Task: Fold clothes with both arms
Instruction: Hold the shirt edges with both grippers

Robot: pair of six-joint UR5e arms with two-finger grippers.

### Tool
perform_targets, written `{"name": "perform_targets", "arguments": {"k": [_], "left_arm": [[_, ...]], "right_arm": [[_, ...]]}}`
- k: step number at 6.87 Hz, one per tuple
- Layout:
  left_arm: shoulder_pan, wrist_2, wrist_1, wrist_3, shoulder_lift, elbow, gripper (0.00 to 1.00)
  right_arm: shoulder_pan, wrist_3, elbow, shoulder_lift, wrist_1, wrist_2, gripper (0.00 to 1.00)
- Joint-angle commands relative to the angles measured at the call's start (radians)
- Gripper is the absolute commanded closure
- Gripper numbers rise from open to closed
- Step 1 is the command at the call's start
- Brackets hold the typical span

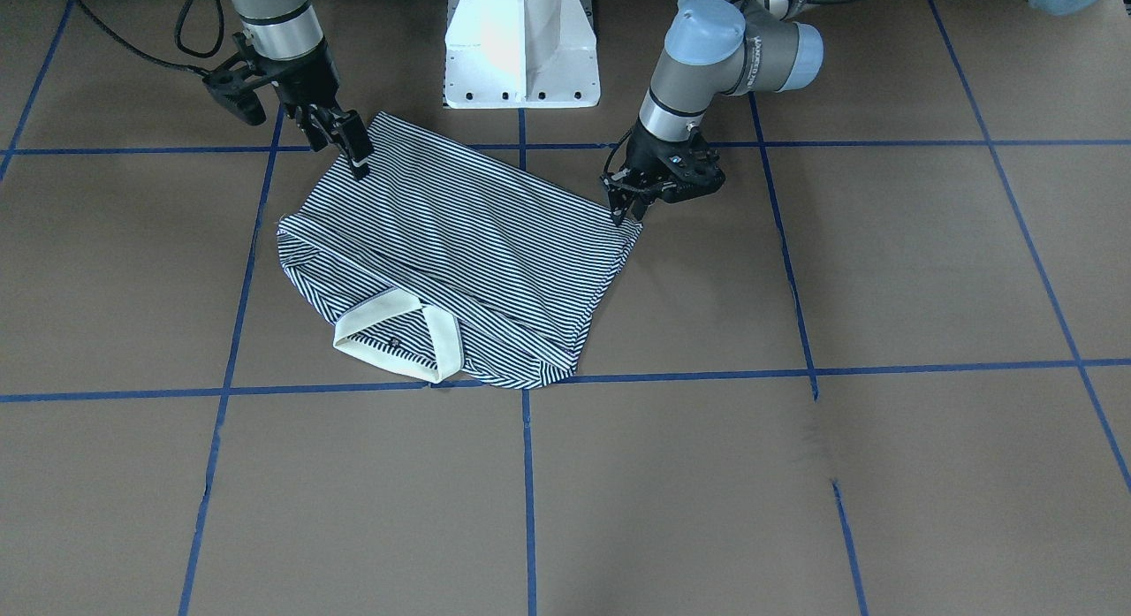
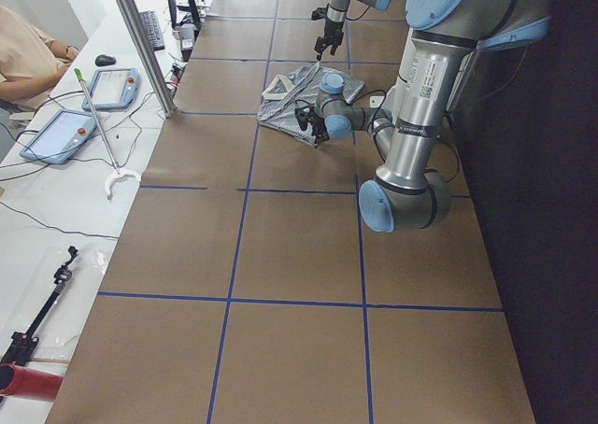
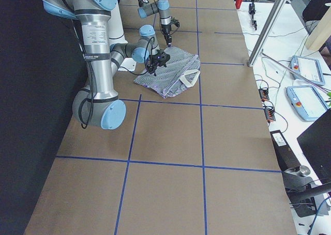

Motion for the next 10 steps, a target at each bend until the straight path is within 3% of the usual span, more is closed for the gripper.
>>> {"name": "perform_targets", "arguments": {"k": [1, 8, 9, 10], "left_arm": [[0.001, 0.004, 0.035, 0.003, -0.015, 0.010, 0.48], [0.001, 0.019, 0.061, 0.001, -0.017, 0.036, 0.50], [0.000, 0.018, 0.061, -0.008, -0.017, 0.032, 0.88], [0.000, 0.018, 0.061, -0.008, -0.017, 0.030, 1.00]], "right_arm": [[0.000, 0.000, 0.000, -0.001, -0.001, -0.001, 0.00], [-0.002, -0.002, -0.009, 0.001, 0.001, 0.001, 0.00], [-0.002, 0.000, -0.009, 0.001, 0.001, 0.001, 0.00], [-0.002, 0.000, -0.009, 0.001, 0.001, 0.001, 0.00]]}}
